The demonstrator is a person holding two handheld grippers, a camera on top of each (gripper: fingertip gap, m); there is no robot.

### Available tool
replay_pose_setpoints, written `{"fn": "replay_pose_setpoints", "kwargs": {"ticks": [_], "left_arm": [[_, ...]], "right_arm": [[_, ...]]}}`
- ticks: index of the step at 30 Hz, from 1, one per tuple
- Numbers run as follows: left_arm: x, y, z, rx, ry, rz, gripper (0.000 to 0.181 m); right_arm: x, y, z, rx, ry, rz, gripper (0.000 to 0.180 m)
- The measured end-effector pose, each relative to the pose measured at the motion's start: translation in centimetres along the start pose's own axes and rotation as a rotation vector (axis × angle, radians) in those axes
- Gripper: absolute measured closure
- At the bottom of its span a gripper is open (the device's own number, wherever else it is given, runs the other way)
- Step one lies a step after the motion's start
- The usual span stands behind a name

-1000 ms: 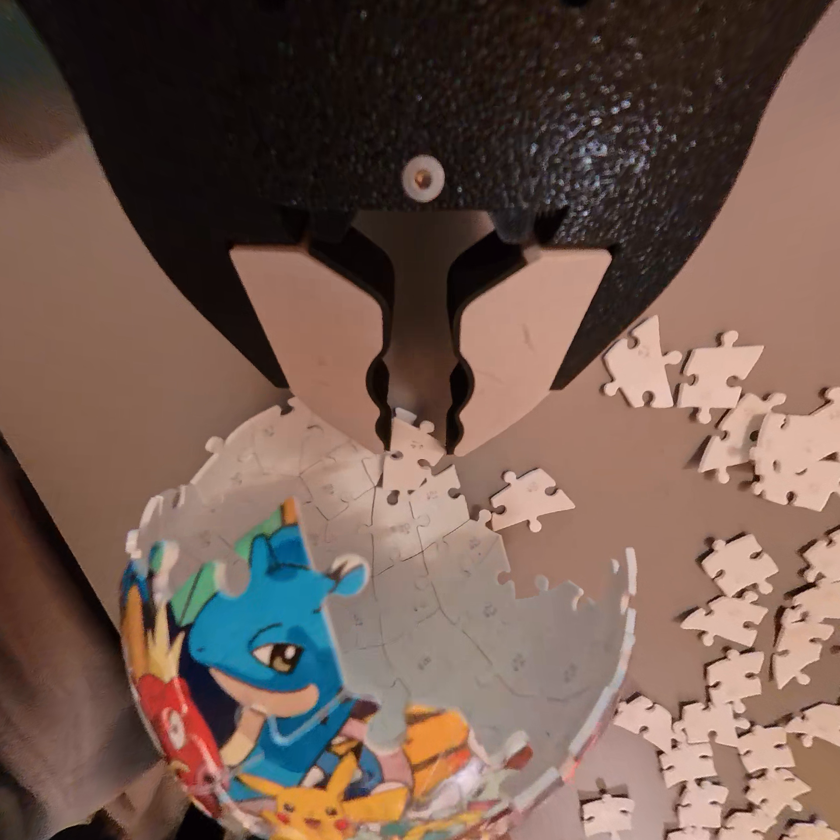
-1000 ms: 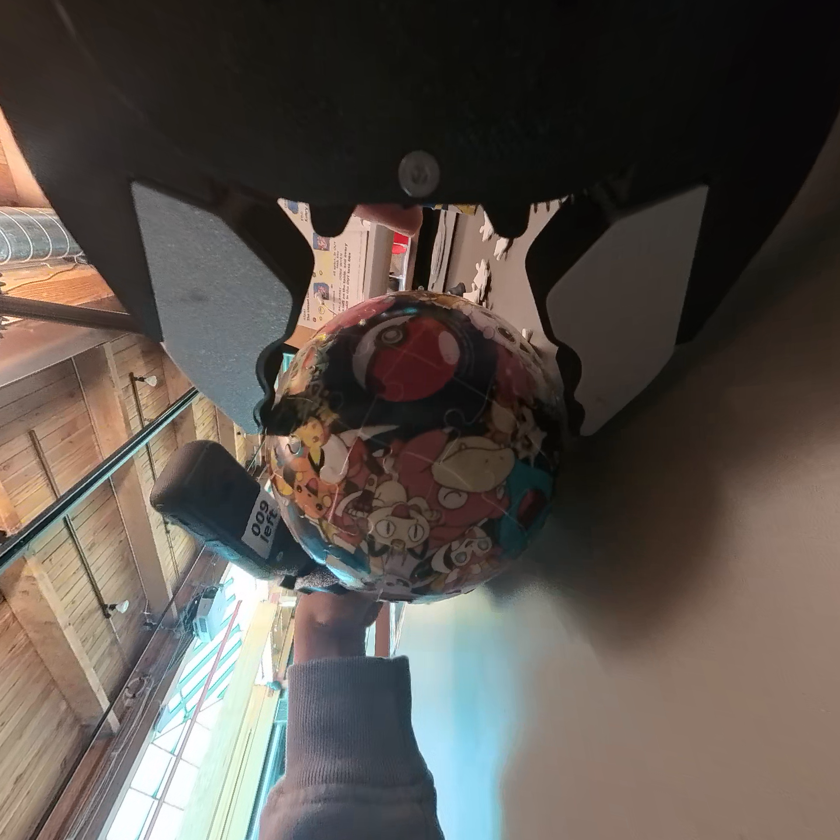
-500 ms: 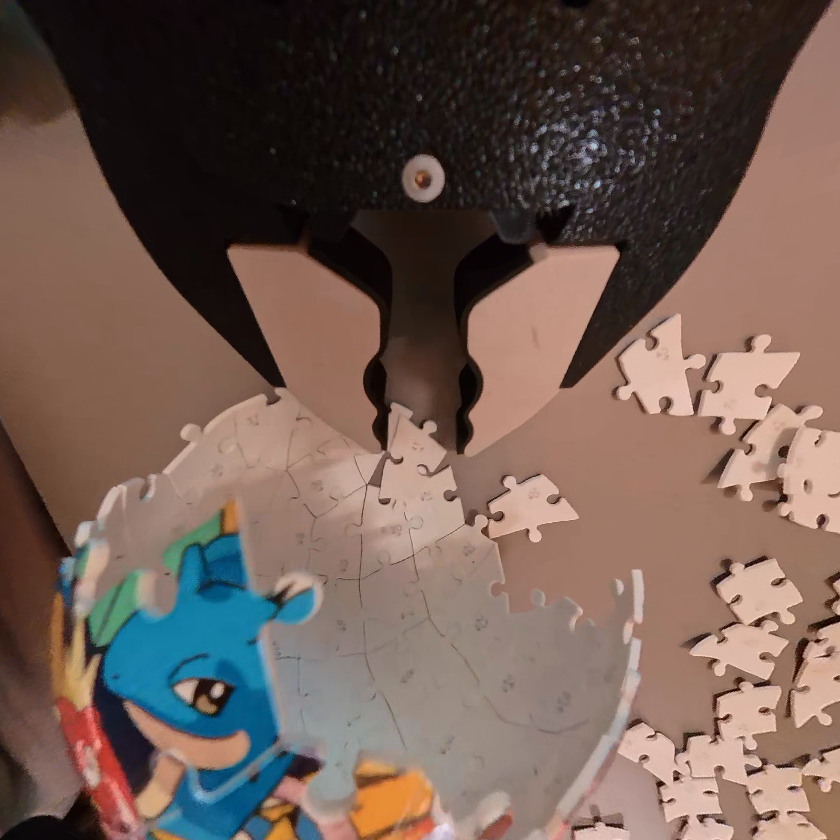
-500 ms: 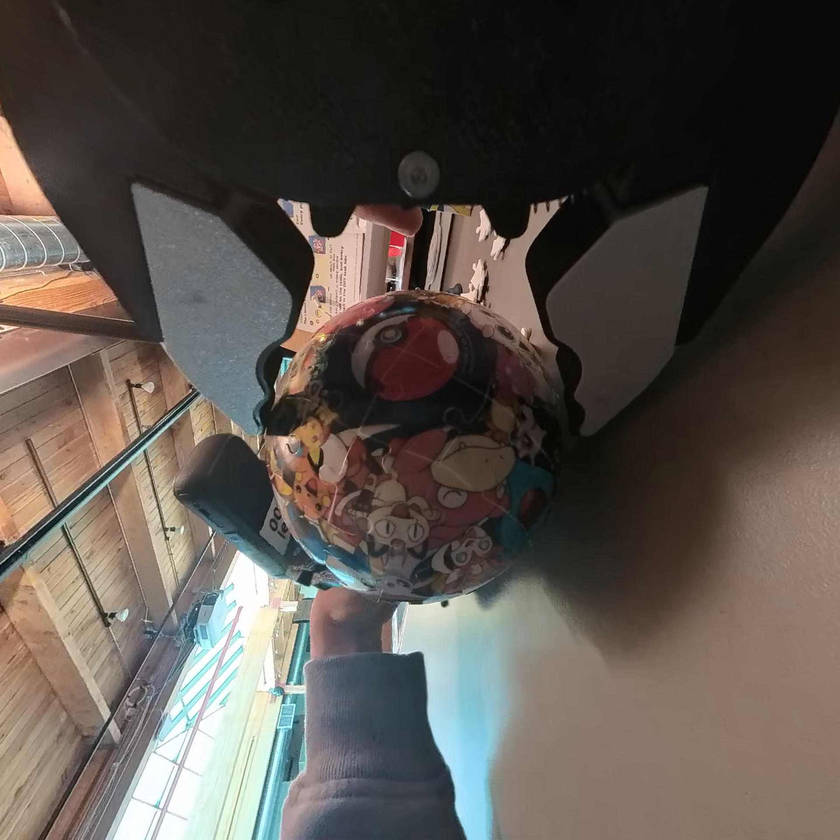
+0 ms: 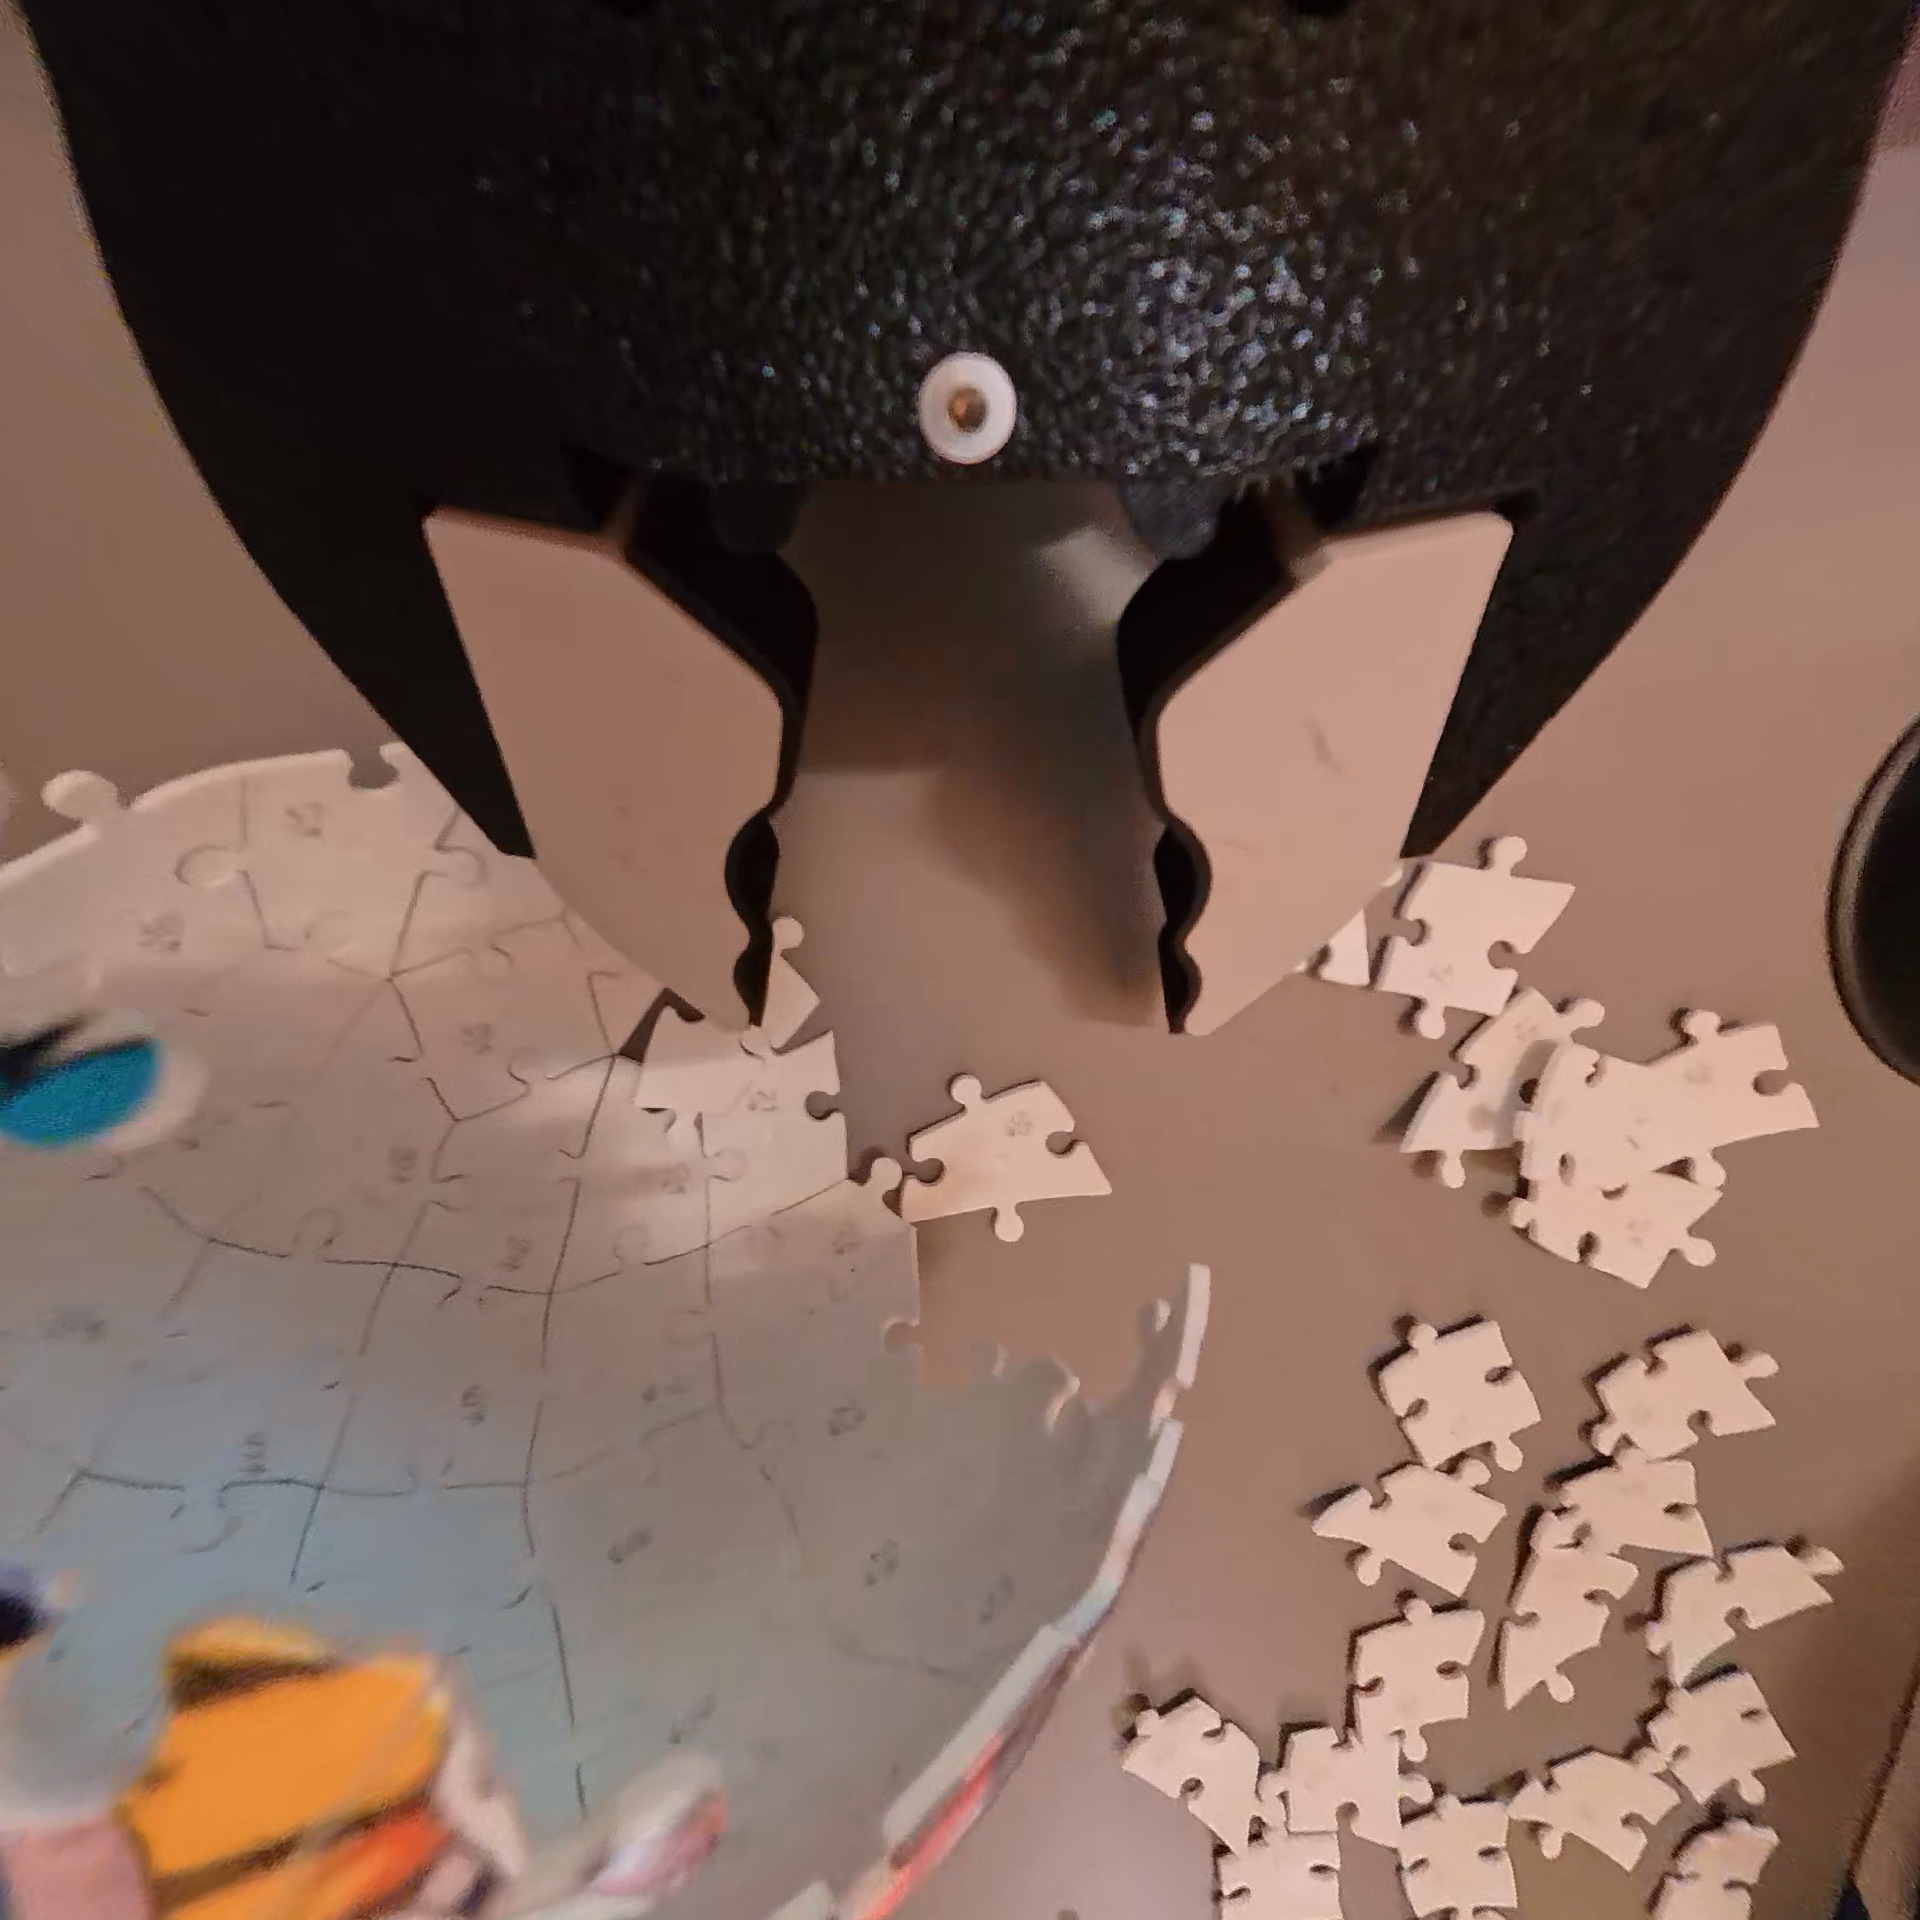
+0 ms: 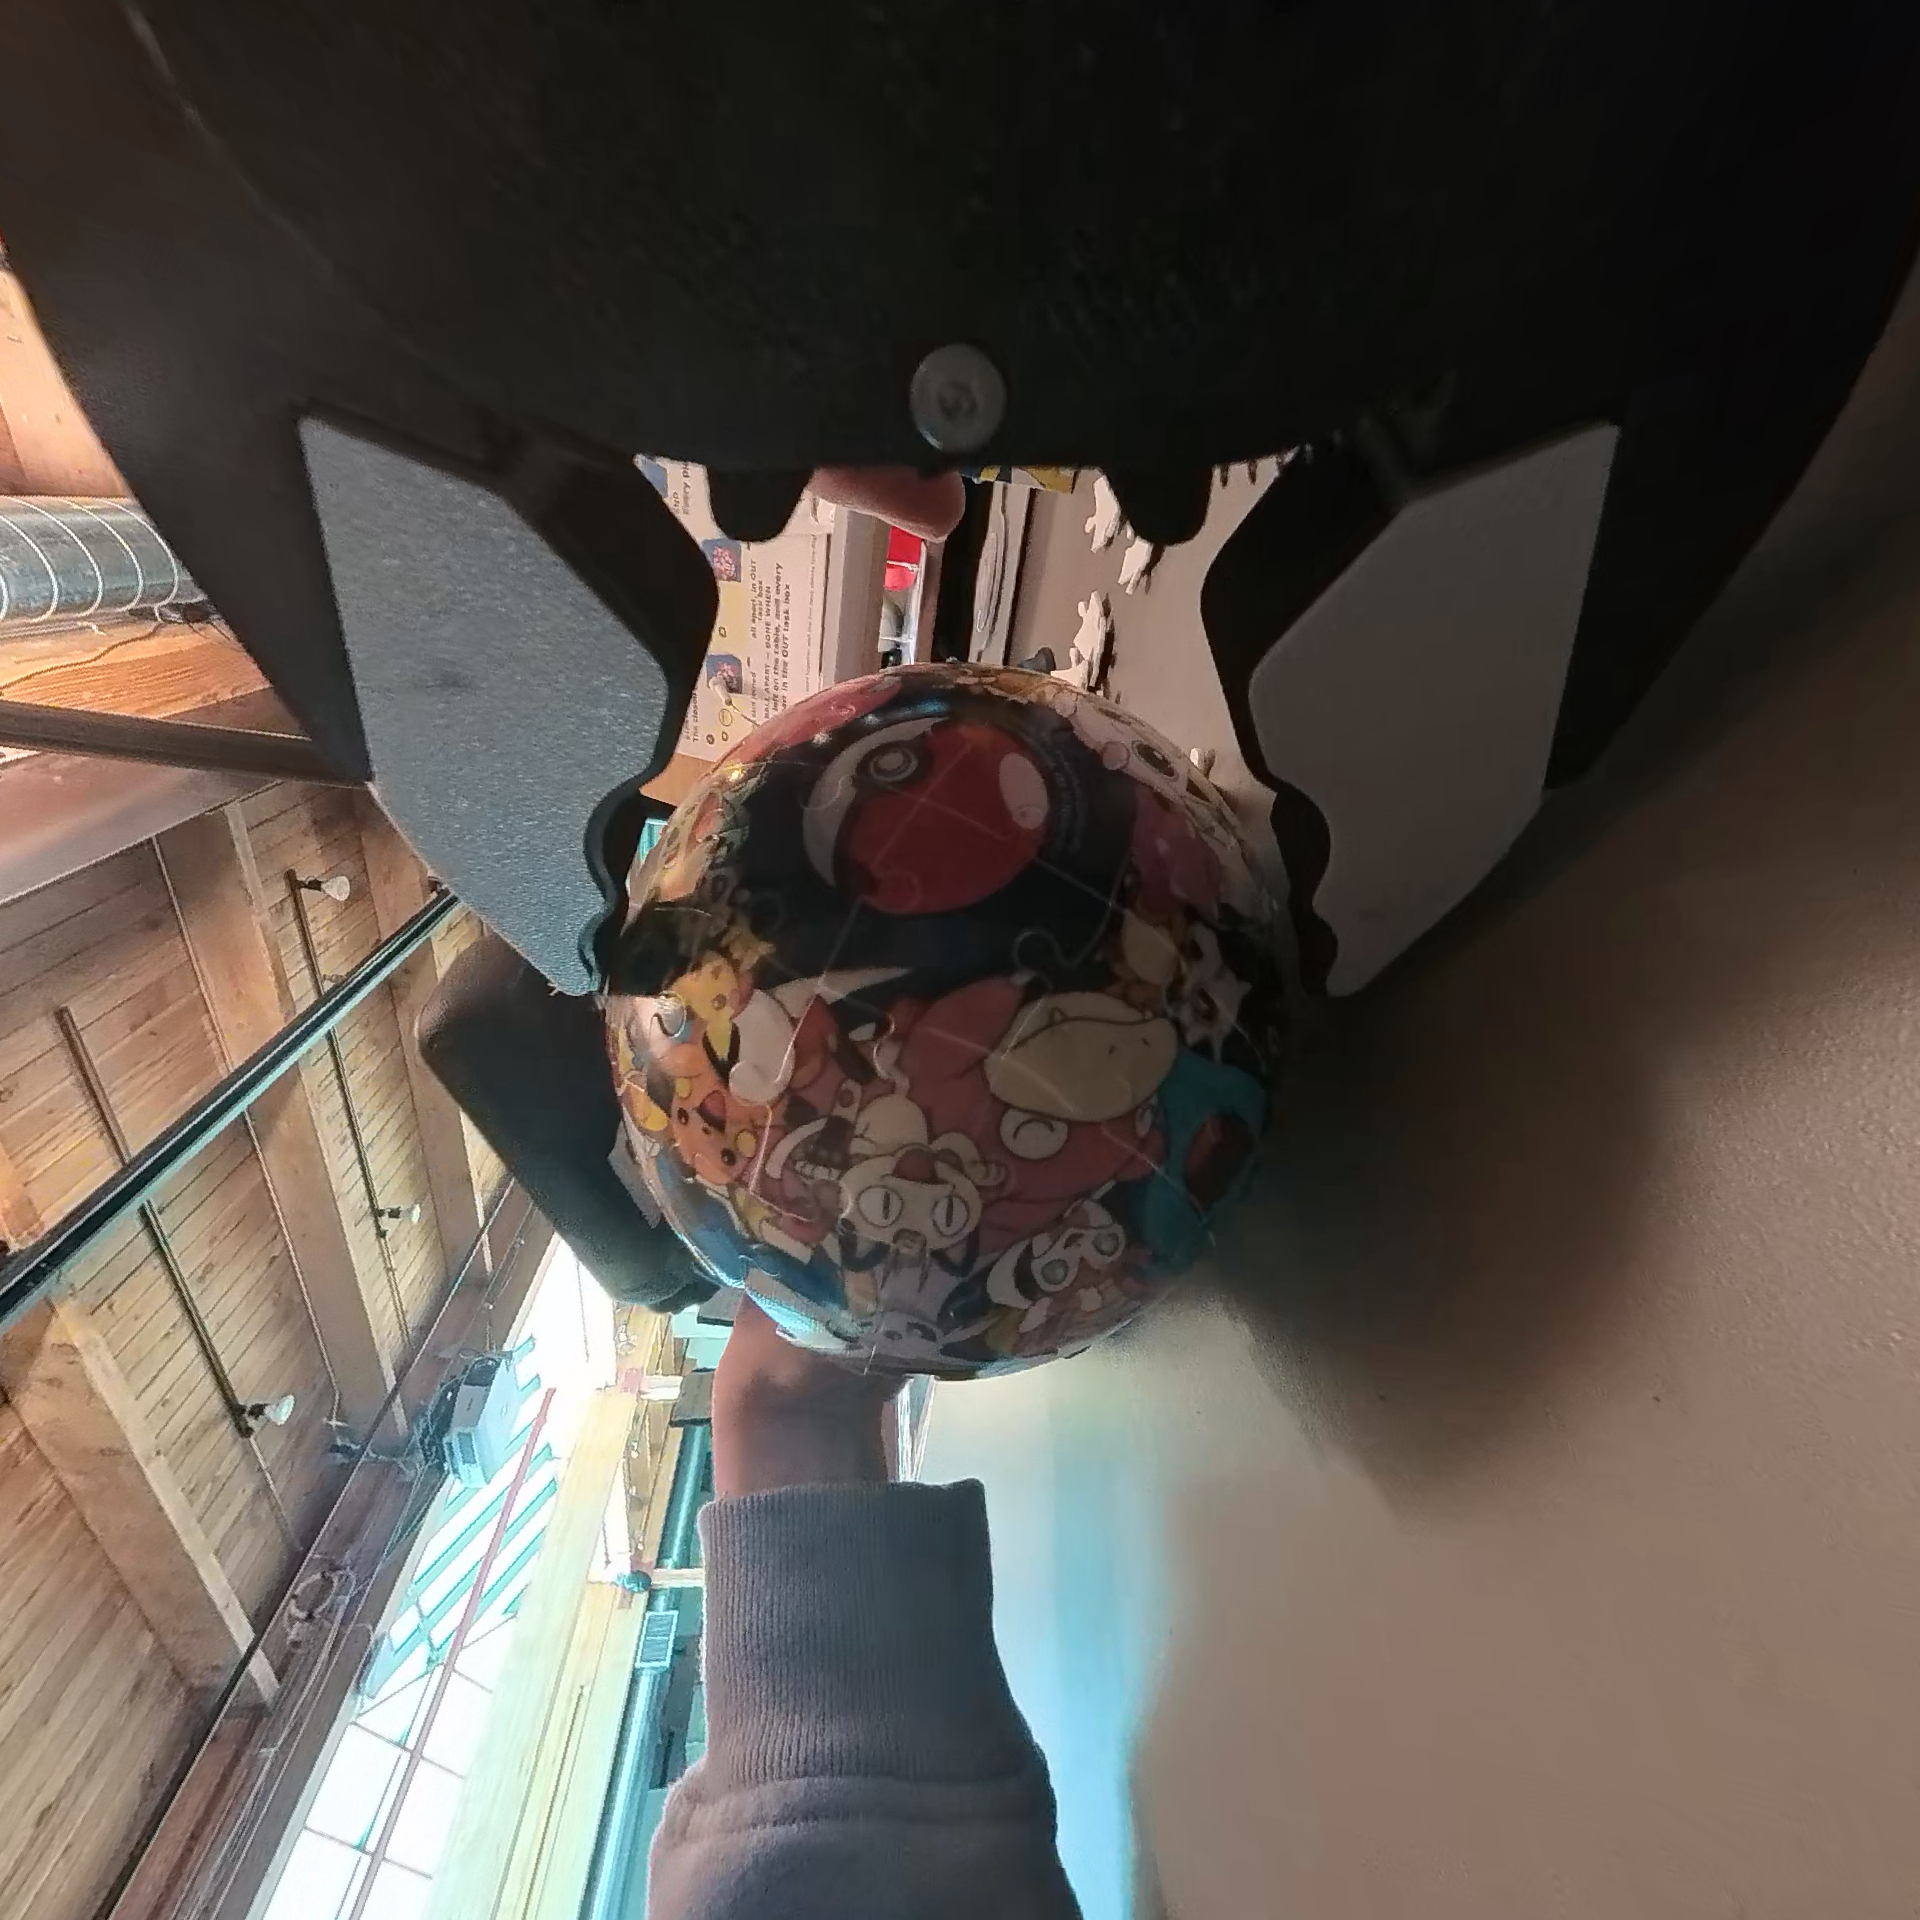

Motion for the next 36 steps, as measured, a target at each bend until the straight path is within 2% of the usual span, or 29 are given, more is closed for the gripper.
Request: {"fn": "replay_pose_setpoints", "kwargs": {"ticks": [8,13,15,19,22,26,30,33,36], "left_arm": [[-0.3,-0.1,-0.1,0.053,0.037,0.018,0.105],[-1.2,0.1,-0.2,-0.015,0.06,0.096,0.102],[-1.0,0.6,0.0,-0.052,0.028,0.109,0.094],[0.0,0.8,-0.2,-0.075,0.048,0.043,0.082],[0.3,0.8,-0.1,-0.085,0.068,0.031,0.082],[-1.4,0.1,1.0,-0.128,0.027,0.096,0.093],[-5.0,-0.6,3.6,-0.142,0.022,0.226,0.11],[-7.2,0.3,7.2,-0.069,-0.059,0.379,0.119],[-6.6,1.2,10.3,0.0,-0.108,0.414,0.124]], "right_arm": [[0.0,0.1,0.0,0.004,-0.001,0.002,0.06],[0.1,-0.1,0.1,0.008,-0.001,-0.001,0.06],[0.1,-0.1,0.1,0.008,-0.001,-0.003,0.06],[0.1,-0.1,0.1,0.008,0.0,-0.003,0.06],[0.1,-0.2,0.0,0.007,-0.001,-0.004,0.06],[0.0,-0.3,0.0,0.012,-0.002,-0.01,0.059],[0.0,-0.1,0.0,0.007,-0.002,-0.004,0.059],[0.1,0.0,0.0,0.007,-0.002,-0.001,0.059],[0.1,0.0,0.0,0.007,-0.001,0.0,0.059]]}}
Point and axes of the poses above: each gripper's, where its closed fingertips meet, x out along the fingers, y out of its top, z = x × y across the jaws, the point moved 8 cm from there along -x, back along the fingers, and after that the axes turned 14 degrees about -y, right-handed, at the moved point
